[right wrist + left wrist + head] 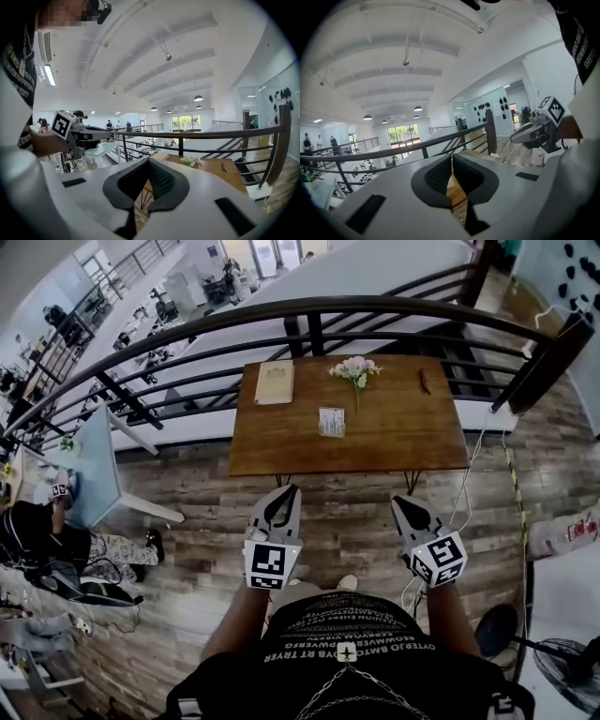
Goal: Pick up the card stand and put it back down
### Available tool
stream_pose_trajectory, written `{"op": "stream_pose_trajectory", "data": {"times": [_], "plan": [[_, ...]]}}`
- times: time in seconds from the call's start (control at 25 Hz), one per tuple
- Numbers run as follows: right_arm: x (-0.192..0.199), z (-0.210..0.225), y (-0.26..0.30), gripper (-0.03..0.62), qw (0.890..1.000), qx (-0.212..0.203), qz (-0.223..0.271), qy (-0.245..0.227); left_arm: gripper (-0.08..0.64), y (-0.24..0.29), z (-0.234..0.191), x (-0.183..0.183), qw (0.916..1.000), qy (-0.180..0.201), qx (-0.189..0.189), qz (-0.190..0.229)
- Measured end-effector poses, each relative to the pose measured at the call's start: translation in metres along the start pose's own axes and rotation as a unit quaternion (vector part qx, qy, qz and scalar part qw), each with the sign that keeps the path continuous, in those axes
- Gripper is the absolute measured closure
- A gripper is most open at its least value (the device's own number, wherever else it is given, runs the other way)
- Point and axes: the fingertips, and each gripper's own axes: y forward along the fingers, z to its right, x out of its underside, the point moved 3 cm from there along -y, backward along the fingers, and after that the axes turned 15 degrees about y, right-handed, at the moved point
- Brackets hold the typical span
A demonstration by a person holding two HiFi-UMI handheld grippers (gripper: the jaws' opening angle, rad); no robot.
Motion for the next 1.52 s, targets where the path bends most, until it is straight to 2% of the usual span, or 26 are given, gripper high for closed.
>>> {"op": "stream_pose_trajectory", "data": {"times": [0.16,0.56,0.92,1.52], "plan": [[0.001,0.001,0.000,0.578,1.000,-0.003,-0.004,0.003,0.526,-0.002,-0.006,0.000,0.9999,-0.005,-0.014,-0.003],[0.006,0.007,0.011,0.578,1.000,0.010,-0.014,0.014,0.526,0.012,-0.004,0.003,0.9999,-0.005,0.013,0.005],[-0.008,0.003,0.060,0.578,1.000,0.003,-0.023,0.008,0.526,0.050,-0.037,0.006,0.9994,0.001,0.032,0.012],[-0.040,0.029,0.147,0.578,0.999,0.015,-0.041,0.005,0.526,0.132,-0.096,0.024,0.9985,-0.011,0.052,0.015]]}}
